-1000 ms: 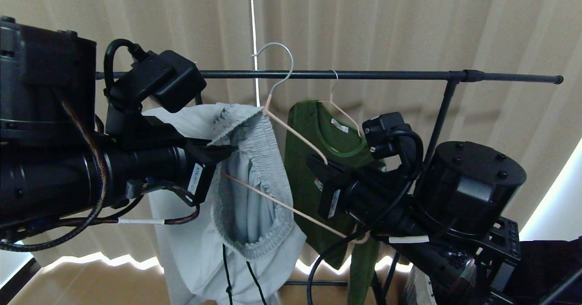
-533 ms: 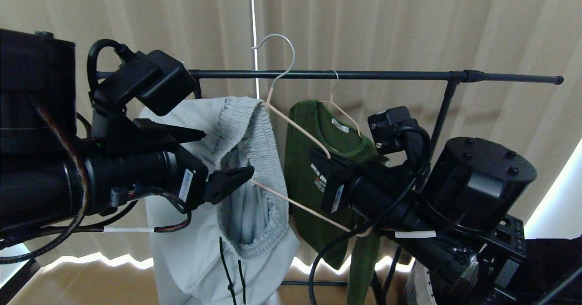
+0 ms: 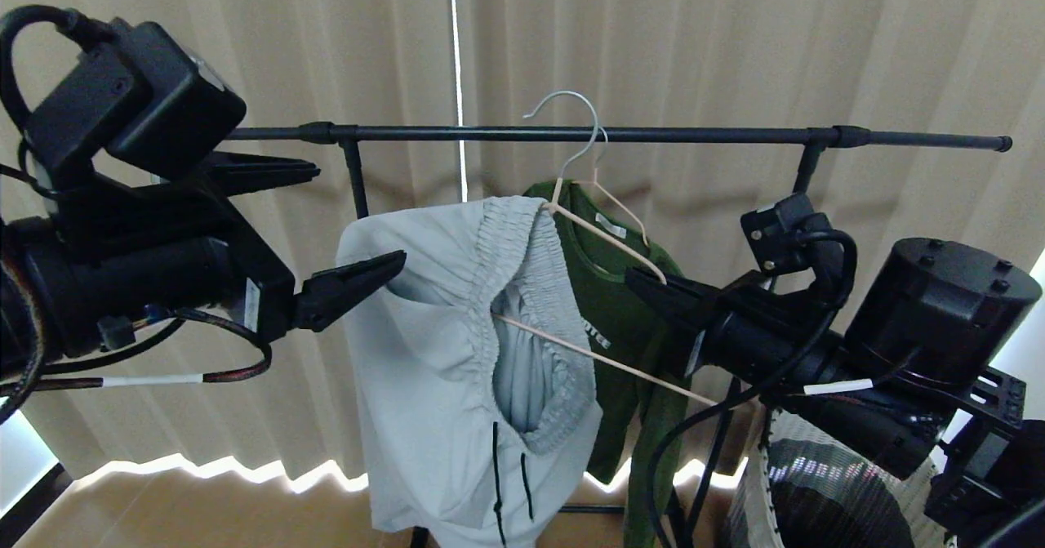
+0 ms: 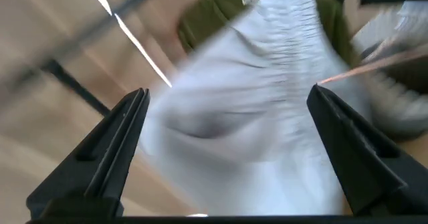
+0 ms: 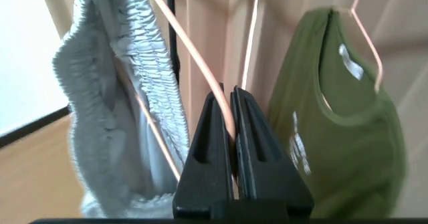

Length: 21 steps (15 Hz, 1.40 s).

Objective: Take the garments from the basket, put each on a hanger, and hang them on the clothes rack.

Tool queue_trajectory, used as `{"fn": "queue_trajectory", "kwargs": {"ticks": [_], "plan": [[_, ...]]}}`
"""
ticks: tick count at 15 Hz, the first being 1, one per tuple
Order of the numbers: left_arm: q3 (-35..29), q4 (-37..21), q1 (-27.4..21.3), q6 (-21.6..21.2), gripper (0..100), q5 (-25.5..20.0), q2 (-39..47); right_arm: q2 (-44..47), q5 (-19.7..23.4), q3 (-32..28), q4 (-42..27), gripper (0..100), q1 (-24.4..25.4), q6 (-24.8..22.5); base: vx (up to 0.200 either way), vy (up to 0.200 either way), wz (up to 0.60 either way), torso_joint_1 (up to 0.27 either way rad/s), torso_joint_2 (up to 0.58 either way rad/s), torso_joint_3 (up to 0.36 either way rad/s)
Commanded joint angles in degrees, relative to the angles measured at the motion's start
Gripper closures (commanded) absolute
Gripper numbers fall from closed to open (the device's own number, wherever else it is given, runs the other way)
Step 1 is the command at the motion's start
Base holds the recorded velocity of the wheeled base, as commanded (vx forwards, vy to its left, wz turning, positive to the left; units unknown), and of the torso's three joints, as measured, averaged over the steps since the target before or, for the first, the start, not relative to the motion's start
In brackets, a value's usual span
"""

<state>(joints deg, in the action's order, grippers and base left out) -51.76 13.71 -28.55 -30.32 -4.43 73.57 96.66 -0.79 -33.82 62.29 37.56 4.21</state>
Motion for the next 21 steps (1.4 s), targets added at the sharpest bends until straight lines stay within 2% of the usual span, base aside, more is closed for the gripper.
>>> {"fn": "queue_trajectory", "kwargs": {"ticks": [1,3,4,8,10,11,18,20,21], "plan": [[-0.2,0.7,3.3,-5.6,0,-4.0,0.8,-2.4,1.2,1.4,0.0,100,-0.6,0.0,0.0,0.0,0.0,0.0,0.0,0.0],[-0.9,0.8,3.9,-14.4,0,-6.1,3.3,-2.4,2.6,1.2,-0.1,100,-0.6,-0.1,0.0,0.0,0.0,0.0,0.0,0.0],[-1.1,0.8,3.4,-15.2,0,-6.3,4.5,-2.4,3.3,1.1,-0.1,100,-0.6,-0.1,0.0,0.0,0.0,0.0,0.0,0.0],[-5.9,0.8,1.8,-15.9,0,-6.6,10.2,-2.0,6.5,1.0,0.2,100,-0.2,-0.1,0.0,0.0,0.0,0.0,0.0,0.0],[-7.6,0.7,2.1,-18.3,0,-6.6,12.2,-2.3,8.2,1.0,0.4,100,0.8,-0.2,0.0,0.0,0.0,0.0,0.0,0.0],[-7.8,0.8,2.6,-19.6,0,-6.6,13.3,-2.4,8.9,1.2,0.5,100,1.4,-0.2,0.0,0.0,0.0,0.0,0.0,0.0],[-7.3,0.7,3.3,-19.9,0,-6.7,13.1,-2.9,11.2,0.9,0.6,100,3.4,-0.1,0.0,0.0,0.0,0.0,0.0,0.0],[-7.0,0.7,3.3,-19.9,0,-6.7,13.1,-2.5,13.3,1.4,3.8,100,3.5,-0.5,0.0,0.0,0.0,0.0,0.0,0.0],[-6.9,0.7,3.3,-19.9,100,-6.7,13.1,-2.4,13.4,1.4,4.7,100,3.5,-0.5,0.0,0.0,0.0,0.0,0.0,0.0]]}}
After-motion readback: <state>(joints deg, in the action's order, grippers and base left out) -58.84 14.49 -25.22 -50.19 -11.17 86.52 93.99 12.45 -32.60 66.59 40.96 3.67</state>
